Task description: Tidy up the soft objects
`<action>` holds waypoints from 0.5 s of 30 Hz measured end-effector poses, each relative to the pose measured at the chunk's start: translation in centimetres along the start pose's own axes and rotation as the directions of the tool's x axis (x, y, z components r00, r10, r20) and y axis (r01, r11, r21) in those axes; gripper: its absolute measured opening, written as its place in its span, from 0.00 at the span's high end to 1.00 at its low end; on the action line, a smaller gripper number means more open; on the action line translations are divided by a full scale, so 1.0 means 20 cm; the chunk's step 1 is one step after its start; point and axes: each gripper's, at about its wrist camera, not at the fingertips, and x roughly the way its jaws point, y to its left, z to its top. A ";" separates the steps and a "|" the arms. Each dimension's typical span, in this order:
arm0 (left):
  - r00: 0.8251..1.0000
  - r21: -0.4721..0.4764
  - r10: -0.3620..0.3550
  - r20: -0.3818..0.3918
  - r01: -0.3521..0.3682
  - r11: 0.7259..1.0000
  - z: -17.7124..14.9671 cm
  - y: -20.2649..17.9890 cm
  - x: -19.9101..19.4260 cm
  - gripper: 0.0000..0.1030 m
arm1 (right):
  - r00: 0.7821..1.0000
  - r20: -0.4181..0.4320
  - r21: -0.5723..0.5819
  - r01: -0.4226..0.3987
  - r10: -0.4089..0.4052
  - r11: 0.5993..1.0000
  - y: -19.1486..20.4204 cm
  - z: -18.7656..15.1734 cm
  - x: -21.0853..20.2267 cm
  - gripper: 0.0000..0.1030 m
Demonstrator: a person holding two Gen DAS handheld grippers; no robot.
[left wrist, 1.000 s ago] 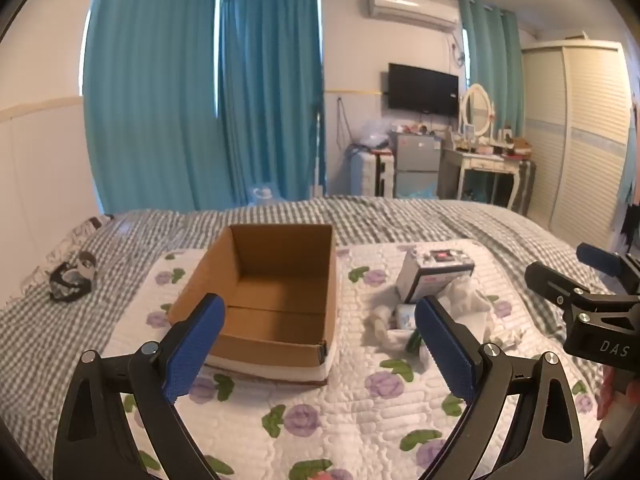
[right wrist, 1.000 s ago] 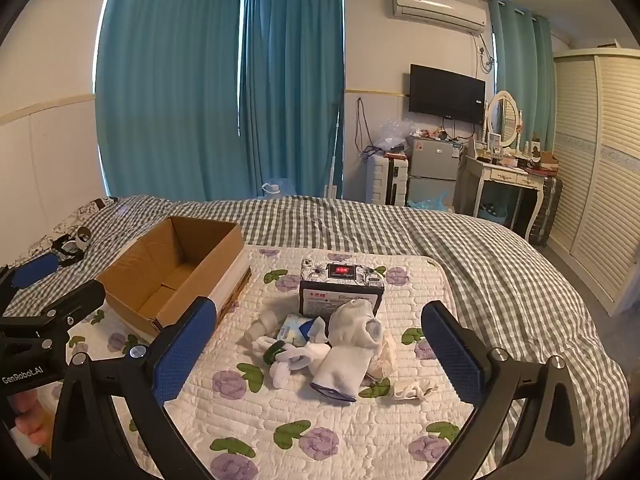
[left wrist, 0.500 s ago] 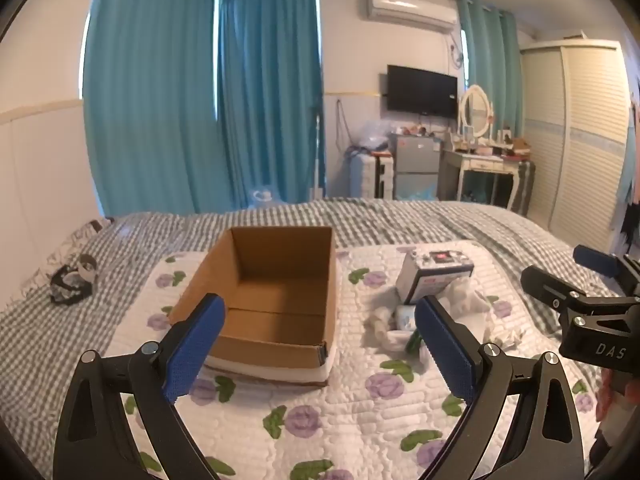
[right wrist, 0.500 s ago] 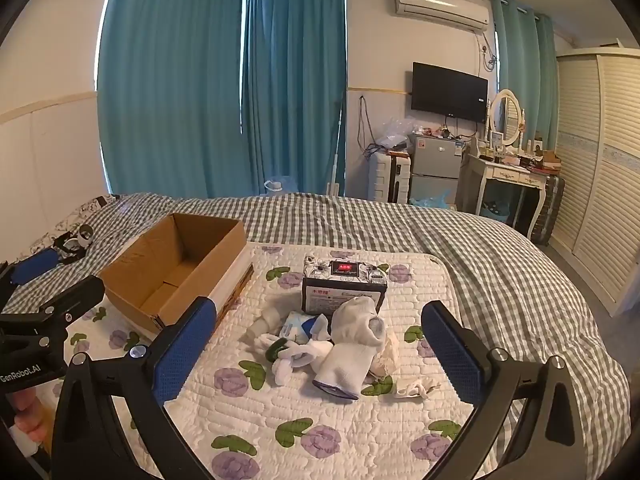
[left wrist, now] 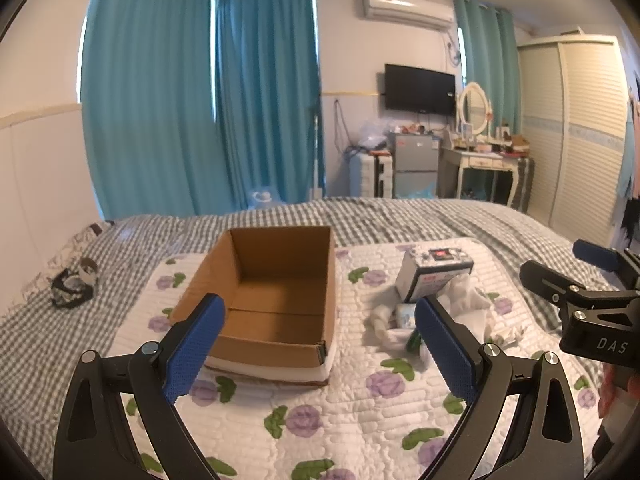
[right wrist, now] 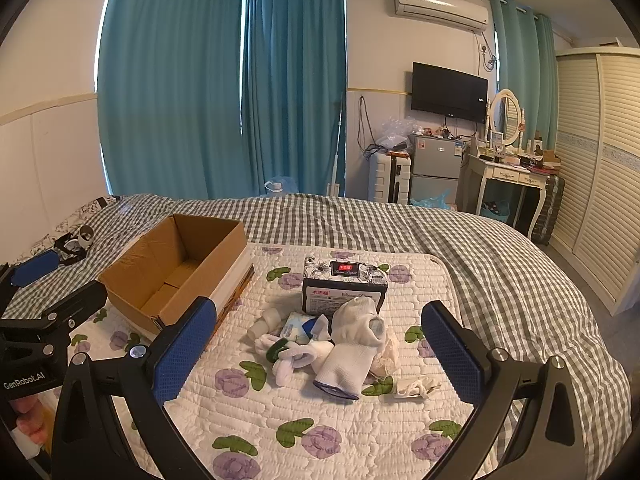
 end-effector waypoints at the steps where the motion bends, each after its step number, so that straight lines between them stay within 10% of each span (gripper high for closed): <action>1: 1.000 0.000 0.002 0.001 -0.002 1.000 0.00 0.00 0.00 0.05 | 1.000 -0.002 0.000 -0.001 0.001 1.000 0.00 0.00 0.00 0.00; 15: 1.000 -0.002 0.006 0.000 -0.006 1.000 -0.01 0.00 0.01 0.05 | 1.000 -0.003 0.001 0.000 0.000 1.000 0.00 0.00 0.01 0.00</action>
